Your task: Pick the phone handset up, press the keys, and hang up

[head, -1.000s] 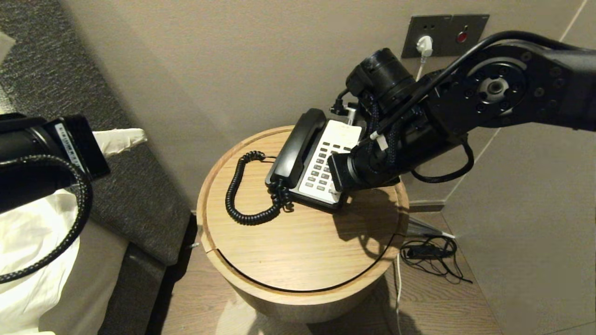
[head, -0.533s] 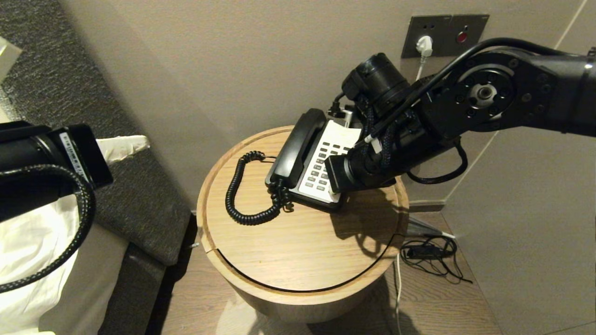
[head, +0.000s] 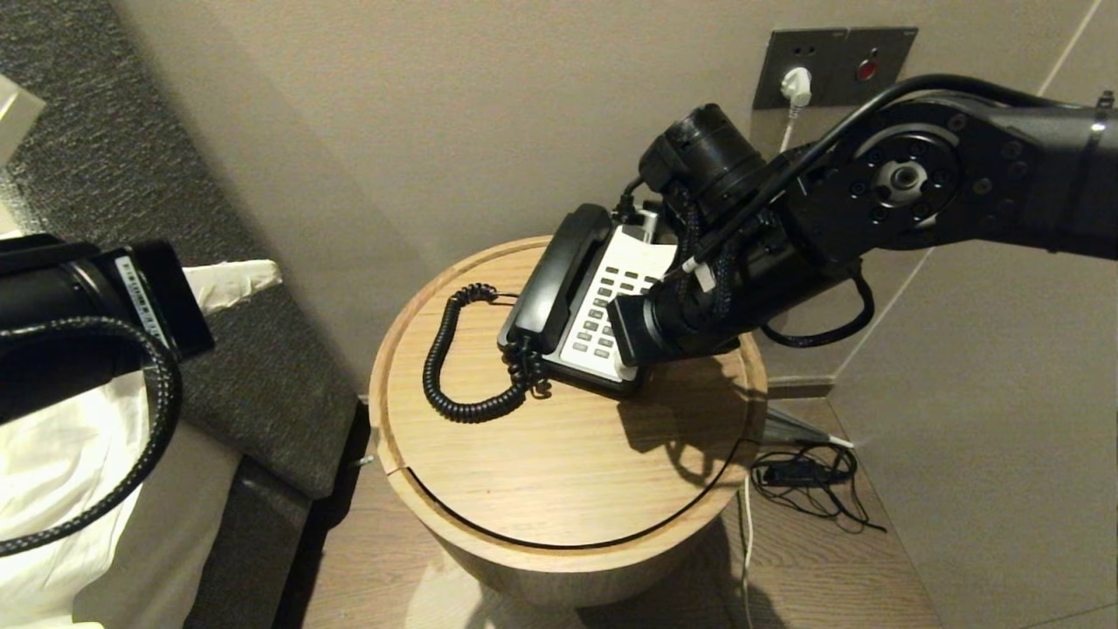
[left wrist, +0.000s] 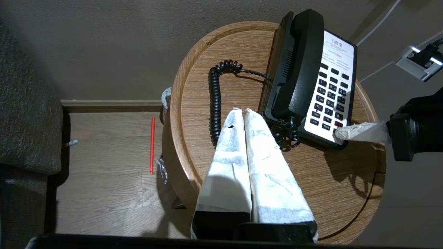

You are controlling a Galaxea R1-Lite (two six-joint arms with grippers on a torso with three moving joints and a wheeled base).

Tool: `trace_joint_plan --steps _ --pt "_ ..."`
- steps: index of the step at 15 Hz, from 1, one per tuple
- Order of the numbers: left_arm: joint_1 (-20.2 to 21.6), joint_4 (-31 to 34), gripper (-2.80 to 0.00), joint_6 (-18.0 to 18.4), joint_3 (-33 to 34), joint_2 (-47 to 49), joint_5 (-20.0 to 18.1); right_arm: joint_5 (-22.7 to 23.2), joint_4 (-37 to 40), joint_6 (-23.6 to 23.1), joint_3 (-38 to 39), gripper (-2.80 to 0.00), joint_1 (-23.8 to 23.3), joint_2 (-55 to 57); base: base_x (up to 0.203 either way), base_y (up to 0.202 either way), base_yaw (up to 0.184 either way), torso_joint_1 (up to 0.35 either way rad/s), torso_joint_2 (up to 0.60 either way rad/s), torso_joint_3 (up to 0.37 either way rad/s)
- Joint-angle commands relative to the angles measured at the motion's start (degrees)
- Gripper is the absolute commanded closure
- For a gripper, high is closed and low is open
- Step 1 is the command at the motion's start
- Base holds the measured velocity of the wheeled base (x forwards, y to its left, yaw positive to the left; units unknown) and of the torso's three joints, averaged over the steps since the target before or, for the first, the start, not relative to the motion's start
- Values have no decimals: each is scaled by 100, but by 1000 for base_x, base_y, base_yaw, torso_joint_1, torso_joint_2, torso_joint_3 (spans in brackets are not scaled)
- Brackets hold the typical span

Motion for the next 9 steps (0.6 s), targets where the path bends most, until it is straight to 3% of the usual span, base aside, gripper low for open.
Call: trace_joint_plan --steps 1,6,9 --pt "-3 -2 0 -14 3 -2 13 -2 16 17 -8 0 2 -166 0 0 0 0 0 0" --pt "-3 -2 0 -5 3 -29 22 -44 498 77 17 0 2 -1276 0 0 0 0 0 0" --pt "27 -16 0 -14 225 -69 128 -207 870 347 51 0 -47 -2110 0 0 0 0 0 0"
